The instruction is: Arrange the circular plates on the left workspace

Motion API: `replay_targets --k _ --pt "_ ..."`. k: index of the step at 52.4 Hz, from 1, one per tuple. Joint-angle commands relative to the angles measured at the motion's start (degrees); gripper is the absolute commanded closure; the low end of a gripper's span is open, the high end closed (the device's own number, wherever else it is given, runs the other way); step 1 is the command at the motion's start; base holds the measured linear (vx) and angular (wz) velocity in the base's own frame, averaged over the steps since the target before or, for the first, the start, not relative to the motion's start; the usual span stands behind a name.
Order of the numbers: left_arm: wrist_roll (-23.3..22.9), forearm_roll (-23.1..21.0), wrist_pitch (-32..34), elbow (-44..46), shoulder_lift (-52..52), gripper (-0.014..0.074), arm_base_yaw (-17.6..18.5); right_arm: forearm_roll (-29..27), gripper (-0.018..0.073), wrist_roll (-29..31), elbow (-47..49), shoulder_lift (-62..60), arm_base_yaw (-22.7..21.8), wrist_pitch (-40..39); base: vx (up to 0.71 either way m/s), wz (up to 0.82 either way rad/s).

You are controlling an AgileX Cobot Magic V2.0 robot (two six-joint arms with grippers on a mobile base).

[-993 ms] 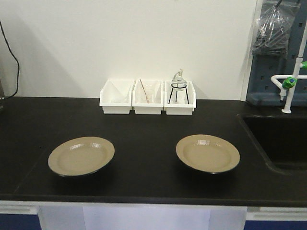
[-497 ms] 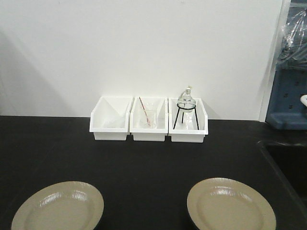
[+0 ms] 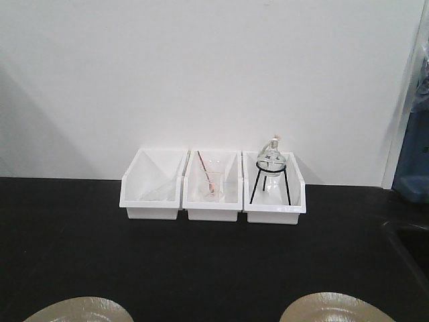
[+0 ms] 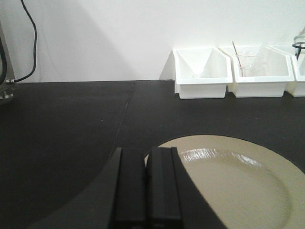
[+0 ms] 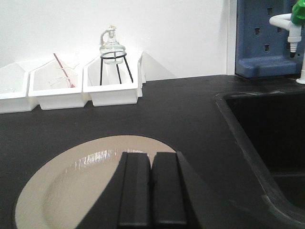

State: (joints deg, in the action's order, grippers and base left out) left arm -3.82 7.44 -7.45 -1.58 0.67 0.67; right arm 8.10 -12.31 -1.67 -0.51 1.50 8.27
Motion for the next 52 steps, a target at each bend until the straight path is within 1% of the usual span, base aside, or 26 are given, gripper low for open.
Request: replay_targets --k 1,23,27,37,41,46,52 --pt "-0.4 -0.6 4.6 -1.1 0.9 0.0594 0.4 0.3 0.0563 -0.1 -1.2 -0.8 -0.2 -4.6 0.13 0.02" --pt "-0.4 -0.6 4.6 -1.1 0.9 0.0594 0.4 0.3 0.0563 -0.1 -1.2 -0.8 -0.2 -4.6 0.08 0.0" --pt "-0.2 -0.6 5.5 -1.1 0.9 0.0594 0.4 0.3 0.0563 -0.1 -1.2 -0.8 -0.2 -4.6 0.03 0.0" --pt "-0.2 -0.6 13.4 -1.1 0.9 0.0594 0.4 0.6 0.0563 0.0 -1.2 -0.8 -0.2 -4.6 0.01 0.0" --pt "-0.2 -0.6 17.5 -1.1 0.9 0.0594 0.4 2.4 0.0563 0.0 -1.2 -0.8 -0.2 -4.7 0.0 0.0" --pt "-0.2 -0.6 23.5 -1.1 0.9 0.0594 0.4 2.4 0.0563 0.0 -1.2 -0.8 -0.2 -4.6 0.0 0.0" --pt "-0.2 -0.6 28.2 -0.9 0.9 0.0594 0.4 2.4 0.0563 0.0 -1.2 -0.8 -0.2 -5.0 0.0 0.0"
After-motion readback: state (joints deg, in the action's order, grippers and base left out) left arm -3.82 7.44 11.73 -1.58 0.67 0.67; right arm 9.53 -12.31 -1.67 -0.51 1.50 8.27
